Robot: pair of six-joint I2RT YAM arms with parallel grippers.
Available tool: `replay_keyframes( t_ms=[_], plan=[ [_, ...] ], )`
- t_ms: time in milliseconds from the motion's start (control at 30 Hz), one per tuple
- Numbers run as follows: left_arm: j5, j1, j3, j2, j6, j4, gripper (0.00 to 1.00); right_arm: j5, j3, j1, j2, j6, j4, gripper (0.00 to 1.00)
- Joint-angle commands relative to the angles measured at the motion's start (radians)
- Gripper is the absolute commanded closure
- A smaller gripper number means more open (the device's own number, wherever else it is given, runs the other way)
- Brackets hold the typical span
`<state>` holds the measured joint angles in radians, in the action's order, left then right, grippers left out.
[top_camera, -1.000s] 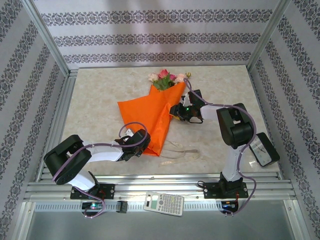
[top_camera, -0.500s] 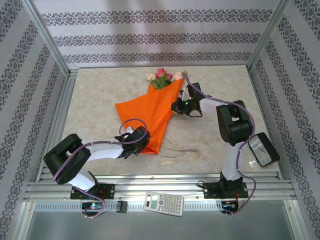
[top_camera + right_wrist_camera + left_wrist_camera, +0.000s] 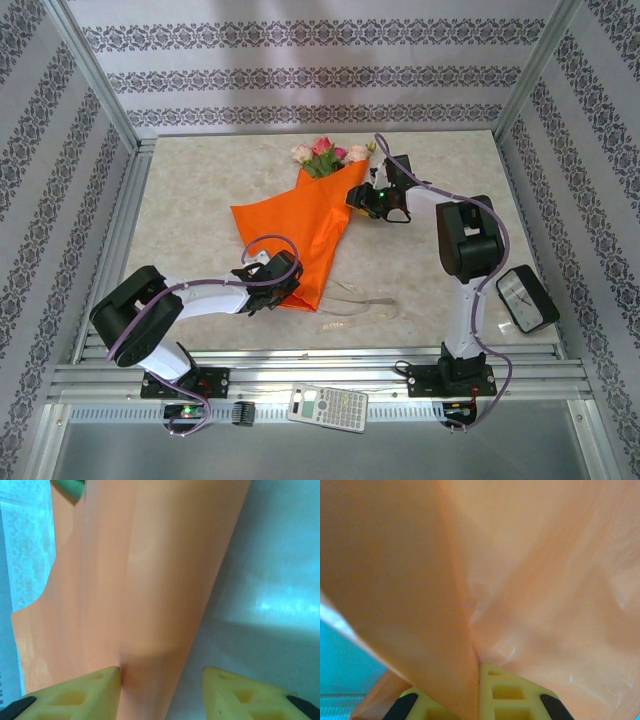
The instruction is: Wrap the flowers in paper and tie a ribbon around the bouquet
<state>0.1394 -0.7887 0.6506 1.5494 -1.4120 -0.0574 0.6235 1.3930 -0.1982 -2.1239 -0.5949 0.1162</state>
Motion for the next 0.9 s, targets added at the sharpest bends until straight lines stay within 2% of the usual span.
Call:
replay_keyframes(
  t_ms=[0, 33, 133, 167, 367, 433, 467, 533, 567, 700, 800, 867],
  plan=[
    [-0.039, 0.013, -0.034, 0.058, 0.039, -0.172, 1.00, 0.025, 0.058, 0.001, -0.059, -0.044, -0.030, 0.62],
    [-0.040, 0.013, -0.037, 0.055, 0.041, -0.170, 1.00, 0.021, 0.066, 0.003, -0.067, -0.052, -0.036, 0.67],
    [-0.034, 0.014, -0.034, 0.046, 0.054, -0.190, 1.00, -0.014, 0.078, 0.012, -0.069, -0.079, -0.059, 0.97],
    [-0.030, 0.014, -0.034, 0.040, 0.059, -0.200, 1.00, -0.036, 0.077, 0.016, -0.061, -0.082, -0.061, 1.00],
    [-0.030, 0.016, -0.036, 0.020, 0.093, -0.220, 1.00, -0.056, 0.124, 0.034, -0.059, -0.073, -0.045, 0.99],
    [-0.039, 0.016, -0.034, 0.020, 0.106, -0.207, 1.00, -0.040, 0.148, 0.034, -0.078, -0.079, -0.040, 0.77],
    [-0.043, 0.016, -0.032, 0.022, 0.113, -0.196, 1.00, -0.031, 0.163, 0.033, -0.091, -0.088, -0.040, 0.69],
    [-0.051, 0.016, -0.029, 0.026, 0.127, -0.179, 1.00, -0.029, 0.193, 0.031, -0.117, -0.105, -0.038, 0.64],
    [-0.054, 0.016, -0.024, 0.030, 0.136, -0.173, 1.00, -0.031, 0.209, 0.032, -0.130, -0.113, -0.039, 0.65],
    [-0.066, 0.016, -0.005, 0.046, 0.156, -0.181, 1.00, -0.054, 0.269, 0.036, -0.174, -0.143, -0.044, 0.80],
    [-0.072, 0.016, -0.008, 0.049, 0.157, -0.182, 1.00, -0.076, 0.309, 0.040, -0.195, -0.154, -0.039, 1.00],
    [-0.075, 0.016, -0.011, 0.047, 0.157, -0.180, 1.00, -0.089, 0.334, 0.043, -0.202, -0.154, -0.033, 1.00]
  ],
)
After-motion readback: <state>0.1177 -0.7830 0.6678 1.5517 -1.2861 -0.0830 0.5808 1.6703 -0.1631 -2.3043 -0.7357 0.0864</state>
